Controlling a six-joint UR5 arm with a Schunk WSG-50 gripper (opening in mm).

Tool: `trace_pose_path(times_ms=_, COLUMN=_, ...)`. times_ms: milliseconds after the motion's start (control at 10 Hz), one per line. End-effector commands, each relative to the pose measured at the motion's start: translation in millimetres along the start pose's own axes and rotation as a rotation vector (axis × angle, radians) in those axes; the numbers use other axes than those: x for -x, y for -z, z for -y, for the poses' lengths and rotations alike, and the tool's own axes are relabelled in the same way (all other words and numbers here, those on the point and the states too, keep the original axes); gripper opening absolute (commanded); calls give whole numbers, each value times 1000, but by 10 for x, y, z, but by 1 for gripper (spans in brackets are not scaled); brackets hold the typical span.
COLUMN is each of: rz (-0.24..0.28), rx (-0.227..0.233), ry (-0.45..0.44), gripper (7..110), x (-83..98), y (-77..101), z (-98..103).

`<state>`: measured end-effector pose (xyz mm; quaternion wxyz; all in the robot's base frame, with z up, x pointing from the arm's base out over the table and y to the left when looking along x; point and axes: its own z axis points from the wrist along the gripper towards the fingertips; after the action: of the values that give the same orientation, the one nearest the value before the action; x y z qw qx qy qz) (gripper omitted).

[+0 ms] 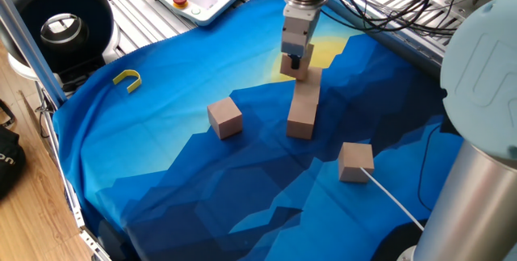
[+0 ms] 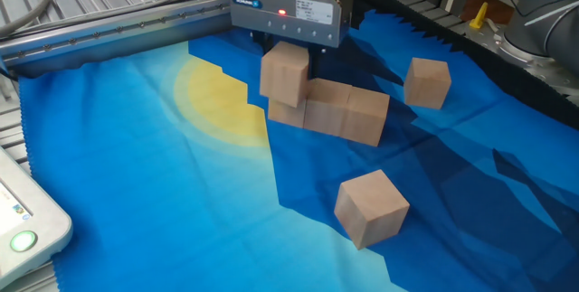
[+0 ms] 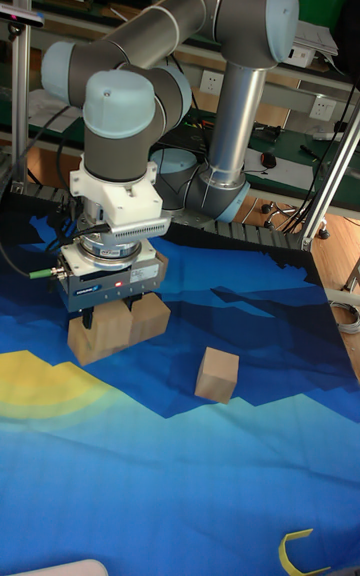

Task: Stack the blocks into a pyramid shape

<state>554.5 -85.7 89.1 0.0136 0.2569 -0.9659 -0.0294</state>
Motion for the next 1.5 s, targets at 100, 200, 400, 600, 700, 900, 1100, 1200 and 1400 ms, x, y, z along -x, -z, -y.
trace_pose_path(times_ms=100, rz=49, rx=-60, ry=-15, gripper=7, x=120, y=22, z=160)
trace_pose_path(times_ms=200, rz=32, rx=-53, ry=-17, gripper=7, x=78, y=19, z=140)
trace_pose_path(times_ms=400, rz=19, rx=-26, ry=-19, gripper=7, x=46, y=16, z=73)
trace_pose_path(times_ms=600, rz=15, rx=-29, ry=-16, gripper=7, x=37, y=16, z=82)
trace_pose_path(times_ms=700, rz=18, rx=-25, ry=-16, gripper=7, x=43, y=15, z=72)
trace_pose_path(times_ms=900, rz=10, rx=18, ry=13, gripper=7, x=24, y=15, z=-36)
trace_pose_path(times_ms=1100, rz=-2, rx=107, ry=69, gripper=7, x=-67, y=-6, z=-265)
trace_pose_path(times_ms=1200, rz=-45, rx=86, ry=92, gripper=7, x=-205, y=23, z=-229)
trace_pose_path(times_ms=1400, rz=-53, rx=55, ry=117, gripper=7, x=-288, y=81, z=-174)
